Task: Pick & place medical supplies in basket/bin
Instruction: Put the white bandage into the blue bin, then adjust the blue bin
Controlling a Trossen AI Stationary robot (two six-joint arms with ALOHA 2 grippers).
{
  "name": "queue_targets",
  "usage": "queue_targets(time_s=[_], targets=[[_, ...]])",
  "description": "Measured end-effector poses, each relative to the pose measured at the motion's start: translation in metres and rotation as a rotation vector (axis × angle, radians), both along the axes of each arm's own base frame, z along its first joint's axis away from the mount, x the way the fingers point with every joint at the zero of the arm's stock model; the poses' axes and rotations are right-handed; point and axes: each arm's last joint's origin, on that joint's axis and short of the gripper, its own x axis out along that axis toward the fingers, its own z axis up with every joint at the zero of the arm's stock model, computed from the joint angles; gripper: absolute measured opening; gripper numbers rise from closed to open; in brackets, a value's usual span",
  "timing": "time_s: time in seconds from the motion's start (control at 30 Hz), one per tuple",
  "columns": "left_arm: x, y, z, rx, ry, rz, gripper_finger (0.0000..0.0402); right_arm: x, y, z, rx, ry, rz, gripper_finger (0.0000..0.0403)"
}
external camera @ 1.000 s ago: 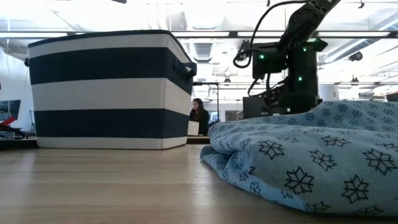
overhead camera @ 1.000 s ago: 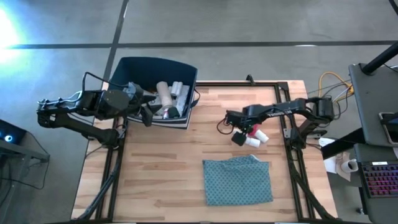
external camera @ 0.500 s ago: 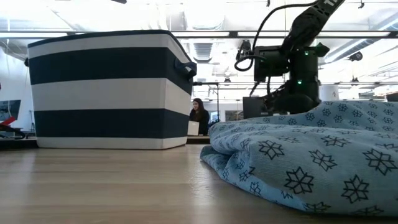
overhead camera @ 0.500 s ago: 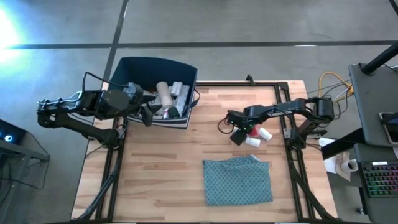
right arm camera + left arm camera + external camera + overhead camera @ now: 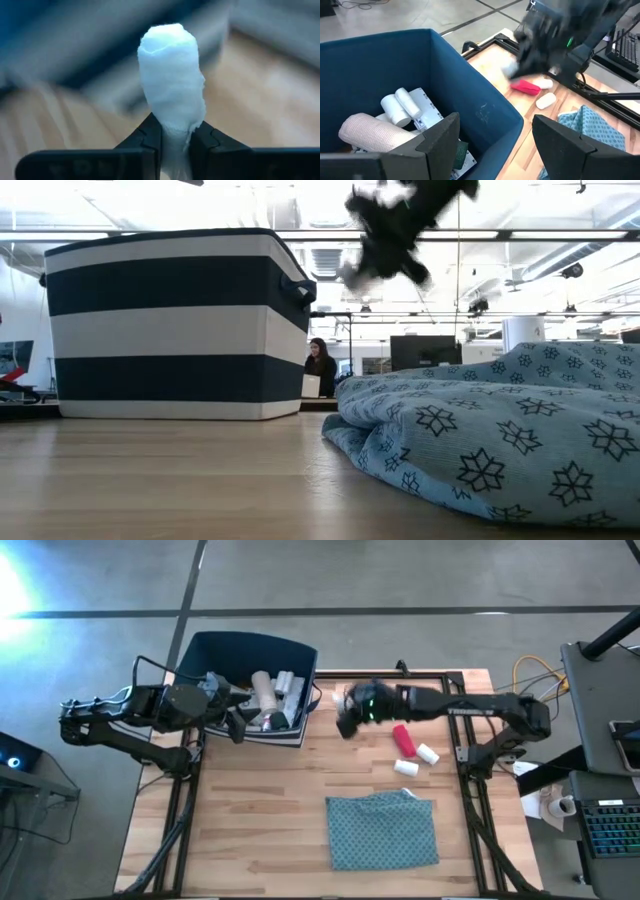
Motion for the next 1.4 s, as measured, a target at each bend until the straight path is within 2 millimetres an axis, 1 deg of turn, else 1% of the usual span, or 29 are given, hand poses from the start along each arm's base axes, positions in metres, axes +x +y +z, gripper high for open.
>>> queue_targets(time_s=[0.1, 0.13, 0.2, 0.27, 0.33, 0.43, 0.53, 0.6, 0.63, 0.67, 0.73, 0.8, 0.9, 1.0, 1.1, 1.23, 1.3, 1.4], targets=[[0.0, 0.0, 0.0, 0.0, -0.001, 0.0, 0.023, 0.019, -0.01, 0.045, -0.093, -0.15, 0.011, 0.0045], [0.0, 0.0, 0.0, 0.0, -0.002, 0.0, 0.023, 0.028, -0.014, 0.055, -0.104, -0.174, 0.025, 0.0045], [0.0, 0.0, 0.0, 0.0, -0.003, 0.0, 0.023, 0.049, -0.023, 0.065, -0.111, -0.205, 0.073, 0.0046], [0.0, 0.0, 0.0, -0.001, -0.005, 0.0, 0.023, 0.073, -0.03, 0.069, -0.126, -0.214, 0.166, 0.0051], [0.0, 0.0, 0.001, -0.001, -0.008, 0.0, 0.023, 0.096, -0.036, 0.071, -0.161, -0.211, 0.208, 0.0063], [0.001, 0.0, 0.001, -0.001, -0.012, 0.0, 0.023, 0.123, -0.043, 0.071, -0.168, -0.167, 0.236, 0.0101], [0.001, 0.0, 0.001, -0.002, -0.015, -0.001, 0.023, 0.138, -0.048, 0.065, -0.138, -0.064, 0.245, 0.015], [0.001, 0.0, 0.001, -0.003, -0.014, -0.003, 0.023, 0.142, -0.05, 0.064, -0.138, 0.003, 0.259, 0.0183], [0.001, 0.0, 0.001, -0.003, -0.014, -0.004, 0.023, 0.144, -0.05, 0.059, -0.141, 0.029, 0.269, 0.0199], [0.001, 0.0, 0.001, -0.004, -0.014, -0.004, 0.023, 0.143, -0.05, 0.058, -0.151, 0.02, 0.276, 0.0214], [0.001, 0.0, 0.001, -0.004, -0.014, -0.005, 0.023, 0.138, -0.048, 0.054, -0.152, 0.06, 0.277, 0.024], [0.001, 0.0, 0.001, -0.005, -0.015, -0.006, 0.023, 0.131, -0.045, 0.058, -0.162, 0.086, 0.266, 0.0262], [0.001, 0.0, 0.001, -0.005, -0.014, -0.007, 0.023, 0.116, -0.042, 0.062, -0.184, 0.163, 0.23, 0.0286], [0.001, 0.0, 0.001, -0.005, -0.014, -0.007, 0.023, 0.101, -0.038, 0.065, -0.212, 0.241, 0.191, 0.0302], [0.001, 0.0, 0.001, -0.004, -0.013, -0.007, 0.023, 0.085, -0.034, 0.068, -0.209, 0.285, 0.166, 0.031], [0.001, 0.0, 0.001, -0.002, -0.012, -0.008, 0.023, 0.058, -0.026, 0.071, -0.222, 0.3, 0.139, 0.0307], [0.001, 0.0, 0.001, -0.002, -0.012, -0.008, 0.023, 0.046, -0.02, 0.075, -0.247, 0.241, 0.141, 0.0303], [0.001, 0.0, 0.001, -0.002, -0.012, -0.008, 0.023, 0.026, -0.01, 0.091, -0.299, 0.087, 0.125, 0.0296]])
